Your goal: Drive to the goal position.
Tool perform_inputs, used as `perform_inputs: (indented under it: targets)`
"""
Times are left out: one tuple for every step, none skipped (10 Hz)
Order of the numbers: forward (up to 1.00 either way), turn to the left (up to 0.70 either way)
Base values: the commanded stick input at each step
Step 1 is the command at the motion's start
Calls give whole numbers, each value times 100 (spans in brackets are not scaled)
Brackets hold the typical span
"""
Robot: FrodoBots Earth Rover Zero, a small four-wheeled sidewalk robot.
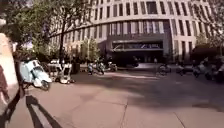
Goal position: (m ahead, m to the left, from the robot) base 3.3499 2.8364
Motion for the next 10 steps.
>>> perform_inputs:
  targets:
    - [45,27]
    - [45,27]
    - [45,27]
    - [45,14]
    - [45,0]
    - [45,0]
    - [45,0]
    - [45,0]
    - [45,0]
    - [45,0]
